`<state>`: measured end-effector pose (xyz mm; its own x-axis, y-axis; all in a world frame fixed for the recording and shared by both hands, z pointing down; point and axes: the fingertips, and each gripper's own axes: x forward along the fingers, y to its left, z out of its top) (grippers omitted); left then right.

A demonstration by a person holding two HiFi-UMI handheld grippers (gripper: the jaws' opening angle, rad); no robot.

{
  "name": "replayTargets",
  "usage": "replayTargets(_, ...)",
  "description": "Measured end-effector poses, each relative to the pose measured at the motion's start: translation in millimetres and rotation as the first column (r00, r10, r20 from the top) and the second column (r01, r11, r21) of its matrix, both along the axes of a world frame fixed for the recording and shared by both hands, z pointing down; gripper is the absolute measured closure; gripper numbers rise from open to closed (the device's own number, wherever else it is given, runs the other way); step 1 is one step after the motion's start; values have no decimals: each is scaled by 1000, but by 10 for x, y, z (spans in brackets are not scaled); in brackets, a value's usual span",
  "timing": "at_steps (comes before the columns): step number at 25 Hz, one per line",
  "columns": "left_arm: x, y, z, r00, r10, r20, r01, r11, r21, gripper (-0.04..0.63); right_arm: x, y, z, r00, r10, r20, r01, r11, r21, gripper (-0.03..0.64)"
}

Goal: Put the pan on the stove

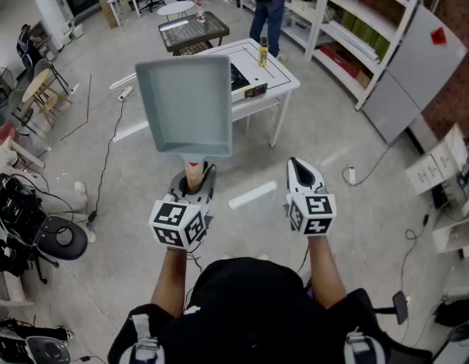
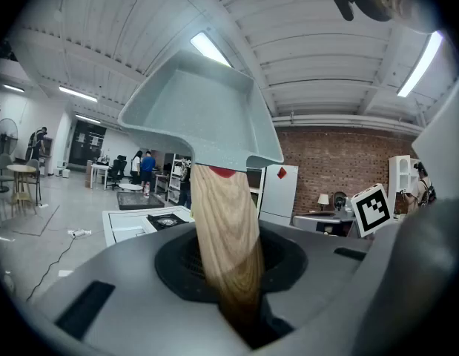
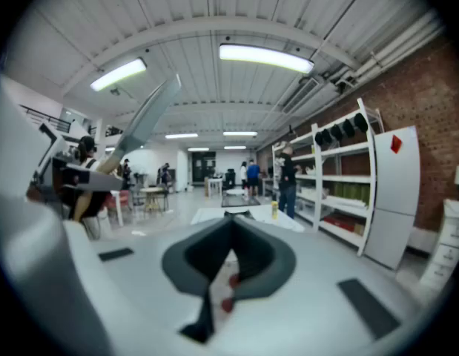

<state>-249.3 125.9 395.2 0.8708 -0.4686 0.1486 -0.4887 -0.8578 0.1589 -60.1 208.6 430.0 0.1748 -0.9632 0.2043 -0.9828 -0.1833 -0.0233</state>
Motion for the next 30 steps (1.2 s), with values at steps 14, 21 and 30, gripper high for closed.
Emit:
replayTargets(14, 256, 130, 24, 1000, -30, 6, 30, 999, -10, 500, 253, 125, 97, 999, -35, 30, 36, 999, -15, 583)
replayTargets(21, 428, 267, 123, 997, -74, 9, 74, 997, -17, 500, 453, 263, 204, 997, -70, 32, 71, 997, -29, 583)
replayTargets(30, 529, 293, 131, 994, -105, 20, 105, 994, -16, 499, 606, 272, 307, 994, -99, 40, 101, 994, -52, 583)
